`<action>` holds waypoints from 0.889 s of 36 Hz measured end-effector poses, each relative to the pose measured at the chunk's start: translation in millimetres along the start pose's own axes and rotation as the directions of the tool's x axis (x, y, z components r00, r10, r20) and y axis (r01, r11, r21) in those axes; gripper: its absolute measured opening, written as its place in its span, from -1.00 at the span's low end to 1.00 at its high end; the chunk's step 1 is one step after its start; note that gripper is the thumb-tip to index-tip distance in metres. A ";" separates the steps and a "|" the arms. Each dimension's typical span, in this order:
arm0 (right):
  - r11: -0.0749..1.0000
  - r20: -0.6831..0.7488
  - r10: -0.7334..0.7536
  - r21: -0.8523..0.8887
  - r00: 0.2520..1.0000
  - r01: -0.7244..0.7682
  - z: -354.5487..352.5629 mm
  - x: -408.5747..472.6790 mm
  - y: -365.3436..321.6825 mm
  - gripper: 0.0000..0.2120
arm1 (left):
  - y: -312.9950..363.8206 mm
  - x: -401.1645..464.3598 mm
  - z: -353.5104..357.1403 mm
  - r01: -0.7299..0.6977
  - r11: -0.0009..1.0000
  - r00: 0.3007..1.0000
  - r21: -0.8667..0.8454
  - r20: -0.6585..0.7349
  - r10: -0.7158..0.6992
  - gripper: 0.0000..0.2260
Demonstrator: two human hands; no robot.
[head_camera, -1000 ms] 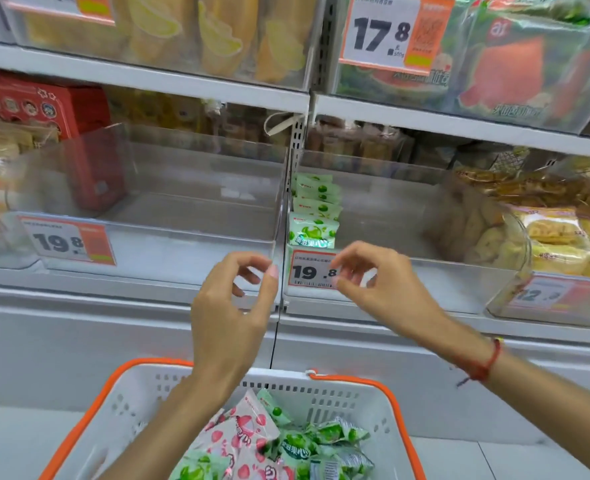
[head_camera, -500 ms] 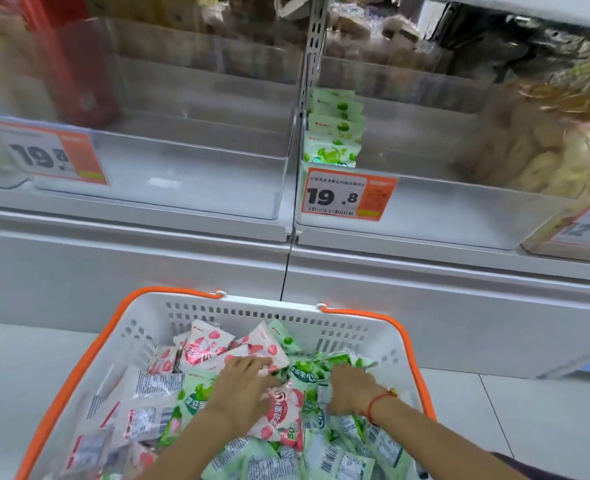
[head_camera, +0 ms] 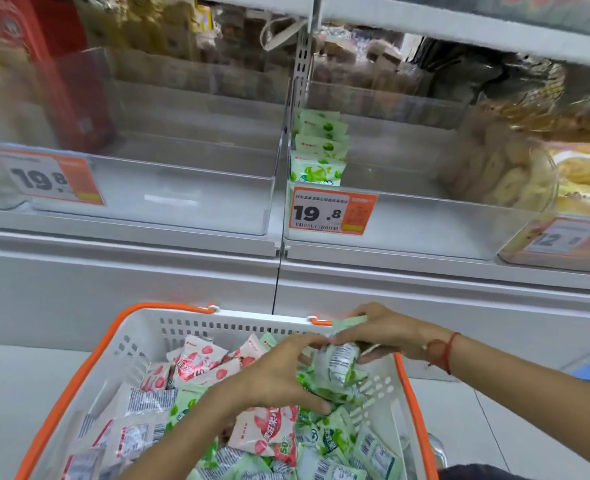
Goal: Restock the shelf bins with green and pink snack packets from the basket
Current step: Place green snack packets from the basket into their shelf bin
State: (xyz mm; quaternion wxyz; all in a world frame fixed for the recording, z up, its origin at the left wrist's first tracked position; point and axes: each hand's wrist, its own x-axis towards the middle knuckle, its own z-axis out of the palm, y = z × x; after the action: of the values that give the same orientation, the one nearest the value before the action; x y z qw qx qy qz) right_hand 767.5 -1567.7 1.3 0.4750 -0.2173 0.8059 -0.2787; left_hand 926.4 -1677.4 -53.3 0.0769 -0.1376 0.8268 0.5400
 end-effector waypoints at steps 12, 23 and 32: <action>0.965 -0.177 -0.168 0.169 0.970 0.198 -51.4 -88.9 -76.4 -0.59 | 55.1 -11.1 -37.1 -0.201 0.834 0.946 -0.514 -0.322 0.030 -0.79; 0.852 -0.138 -0.519 -0.167 0.843 0.497 -55.0 -104.2 -98.0 -0.71 | 88.6 -19.9 -62.6 -0.272 0.777 0.941 -0.568 -0.328 0.089 -0.72; 0.667 -0.462 -0.708 -0.187 0.534 0.721 -97.4 -106.4 -147.7 -0.81 | 131.3 -12.6 -103.5 -0.462 0.861 0.663 -0.213 -0.727 0.176 -0.70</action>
State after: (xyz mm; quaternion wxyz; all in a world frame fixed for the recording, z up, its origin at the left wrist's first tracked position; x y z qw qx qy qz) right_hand 742.1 -1589.4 205.0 0.0975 -0.4411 0.7359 -0.5044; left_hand 899.8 -1720.5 106.5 -0.3600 -0.1888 0.6853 0.6043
